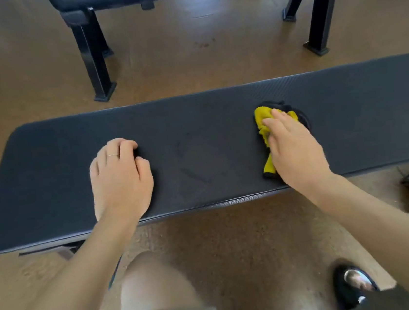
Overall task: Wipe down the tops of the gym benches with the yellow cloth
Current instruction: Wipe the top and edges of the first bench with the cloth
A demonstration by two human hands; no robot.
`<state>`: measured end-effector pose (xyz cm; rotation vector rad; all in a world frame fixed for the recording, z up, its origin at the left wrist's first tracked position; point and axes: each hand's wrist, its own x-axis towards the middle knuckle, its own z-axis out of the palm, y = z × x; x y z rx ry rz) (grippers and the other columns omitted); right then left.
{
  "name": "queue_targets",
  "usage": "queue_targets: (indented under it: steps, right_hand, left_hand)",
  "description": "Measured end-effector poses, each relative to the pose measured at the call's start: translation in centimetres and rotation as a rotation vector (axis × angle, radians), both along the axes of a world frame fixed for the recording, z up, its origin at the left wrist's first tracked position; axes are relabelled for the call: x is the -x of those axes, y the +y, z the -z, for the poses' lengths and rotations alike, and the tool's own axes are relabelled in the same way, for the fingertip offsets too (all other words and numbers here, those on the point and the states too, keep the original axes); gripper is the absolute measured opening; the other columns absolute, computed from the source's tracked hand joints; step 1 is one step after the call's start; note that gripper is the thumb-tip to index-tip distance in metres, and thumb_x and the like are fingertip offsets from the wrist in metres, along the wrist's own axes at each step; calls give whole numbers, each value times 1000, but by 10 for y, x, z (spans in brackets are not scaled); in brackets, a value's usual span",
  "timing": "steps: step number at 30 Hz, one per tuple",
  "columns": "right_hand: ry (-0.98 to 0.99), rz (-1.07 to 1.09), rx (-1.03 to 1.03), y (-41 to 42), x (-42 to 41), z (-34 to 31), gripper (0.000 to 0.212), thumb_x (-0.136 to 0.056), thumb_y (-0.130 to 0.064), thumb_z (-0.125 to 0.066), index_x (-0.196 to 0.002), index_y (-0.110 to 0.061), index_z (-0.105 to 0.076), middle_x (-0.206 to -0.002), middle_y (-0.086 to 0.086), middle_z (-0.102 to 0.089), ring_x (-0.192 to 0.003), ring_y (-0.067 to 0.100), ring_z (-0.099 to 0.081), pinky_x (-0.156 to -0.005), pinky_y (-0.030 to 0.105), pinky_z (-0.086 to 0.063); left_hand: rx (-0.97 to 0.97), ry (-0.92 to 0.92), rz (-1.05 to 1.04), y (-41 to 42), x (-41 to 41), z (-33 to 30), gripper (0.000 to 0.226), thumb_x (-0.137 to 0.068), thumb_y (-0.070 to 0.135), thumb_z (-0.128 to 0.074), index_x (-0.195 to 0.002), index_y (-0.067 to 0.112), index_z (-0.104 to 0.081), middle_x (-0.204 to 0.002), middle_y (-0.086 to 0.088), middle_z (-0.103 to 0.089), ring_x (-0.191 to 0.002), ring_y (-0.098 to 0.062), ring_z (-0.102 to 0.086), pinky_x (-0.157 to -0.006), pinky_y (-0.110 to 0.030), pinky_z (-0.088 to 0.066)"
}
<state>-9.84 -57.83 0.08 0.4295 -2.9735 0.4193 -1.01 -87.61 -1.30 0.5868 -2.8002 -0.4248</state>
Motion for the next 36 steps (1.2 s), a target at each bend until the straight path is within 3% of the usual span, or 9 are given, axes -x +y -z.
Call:
queue_targets:
  steps: [3, 8, 11, 18, 21, 24, 27, 33, 36]
  right_hand:
    - [44, 31, -22, -62, -24, 12, 38, -101, -15, -43, -135, -3, -56, -146, 18, -52, -138, 39, -45, -121, 51, -26]
    - [7, -291, 37, -178, -90, 15, 49, -105, -25, -43, -152, -11, -40, -161, 10, -37, -151, 29, -29, -125, 44, -17]
    - [34, -318, -4, -143, -77, 14, 44, -103, -25, -39, -142, -13, -53, -156, 10, -45, -147, 27, -38, -125, 41, -22]
    - [53, 206, 7, -64, -53, 7, 34, -102, -12, -43, -130, -3, -60, -146, 18, -54, -137, 38, -48, -118, 52, -33]
    - [68, 85, -33, -137, -75, 10, 47, -100, -17, -31, -141, -8, -51, -146, 14, -52, -137, 36, -44, -120, 49, -26]
    - [38, -133, 14, -181, -96, 16, 47, -106, -20, -40, -152, -11, -42, -159, 11, -41, -150, 30, -33, -124, 46, -23]
    - [52, -259, -1, -145, -78, 16, 41, -102, -22, -44, -139, -11, -57, -152, 10, -51, -144, 27, -44, -123, 42, -29]
    - [33, 145, 2, -77, -29, 8, 34, -101, -12, -46, -130, -3, -60, -146, 18, -54, -137, 37, -48, -119, 50, -33]
    - [63, -25, -22, -129, -60, 16, 50, -96, -14, -35, -142, -4, -53, -152, 17, -48, -142, 38, -43, -121, 53, -27]
  left_hand:
    - [-17, 26, 7, 0, 0, 3, 35, -98, 18, -37, -124, 9, -60, -132, -7, -57, -125, -31, -50, -112, -48, -38]
    - [-52, 47, 40, -3, -3, -1, 43, -94, 21, -32, -124, 10, -61, -131, -7, -60, -124, -28, -53, -112, -49, -40]
    - [-95, 63, 48, -6, -5, -1, 40, -94, 17, -35, -122, 11, -62, -131, -6, -60, -124, -27, -52, -112, -49, -39]
    - [-120, 63, 52, -6, -4, -2, 34, -98, 16, -39, -122, 12, -62, -129, -6, -62, -123, -26, -54, -114, -48, -40]
    - [-134, 72, 51, -8, -4, 1, 33, -98, 17, -38, -120, 13, -62, -128, -5, -62, -123, -26, -55, -112, -49, -41]
    - [-136, 83, 60, -8, -5, 1, 36, -97, 18, -36, -121, 13, -62, -129, -5, -62, -124, -25, -55, -112, -48, -41]
    - [-138, 85, 75, -10, -6, 1, 42, -96, 20, -32, -125, 13, -62, -134, -5, -60, -128, -24, -53, -114, -47, -39]
    - [-139, 79, 51, -7, -4, 1, 48, -95, 23, -28, -126, 12, -63, -136, -4, -60, -128, -23, -53, -114, -46, -40]
    - [-138, 78, 49, -6, -4, 1, 49, -94, 24, -27, -125, 12, -63, -136, -4, -60, -127, -23, -53, -113, -47, -41]
